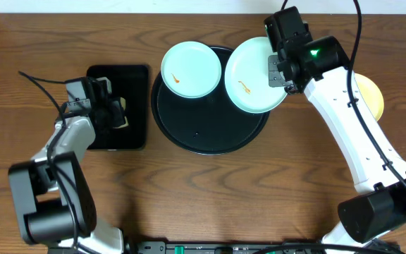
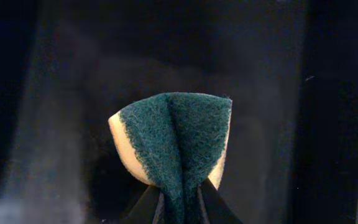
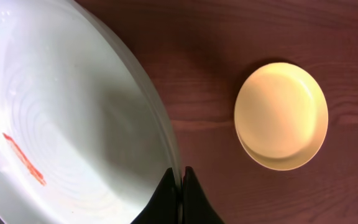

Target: Clean dirty plates on tray and stack at the side

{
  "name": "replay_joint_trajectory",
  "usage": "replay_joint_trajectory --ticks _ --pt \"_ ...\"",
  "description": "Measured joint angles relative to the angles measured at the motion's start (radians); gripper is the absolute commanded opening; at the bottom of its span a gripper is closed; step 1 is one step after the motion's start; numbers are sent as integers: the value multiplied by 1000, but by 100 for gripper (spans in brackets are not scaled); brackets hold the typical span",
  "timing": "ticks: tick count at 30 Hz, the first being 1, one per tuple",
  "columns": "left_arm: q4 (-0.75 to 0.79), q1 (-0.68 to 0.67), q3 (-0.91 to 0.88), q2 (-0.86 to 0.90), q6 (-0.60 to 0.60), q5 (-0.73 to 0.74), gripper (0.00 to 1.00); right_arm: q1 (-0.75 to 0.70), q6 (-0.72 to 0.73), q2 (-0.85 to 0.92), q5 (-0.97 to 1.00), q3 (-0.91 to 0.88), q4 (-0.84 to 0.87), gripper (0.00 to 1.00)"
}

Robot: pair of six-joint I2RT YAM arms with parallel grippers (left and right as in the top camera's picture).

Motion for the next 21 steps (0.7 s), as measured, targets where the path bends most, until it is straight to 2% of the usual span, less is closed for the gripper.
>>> replay_joint_trajectory --ticks 9,14,18,21 --pt "21 0 1 6 -1 -2 13 0 0 0 0 0 -2 1" --pt "21 0 2 -165 -39 -3 8 0 1 -27 -3 0 10 1" --pt "15 0 14 -320 -64 -2 8 0 1 -103 -4 -1 -7 1" --pt "-8 0 24 -360 -69 -2 8 0 1 -157 -3 0 -35 1"
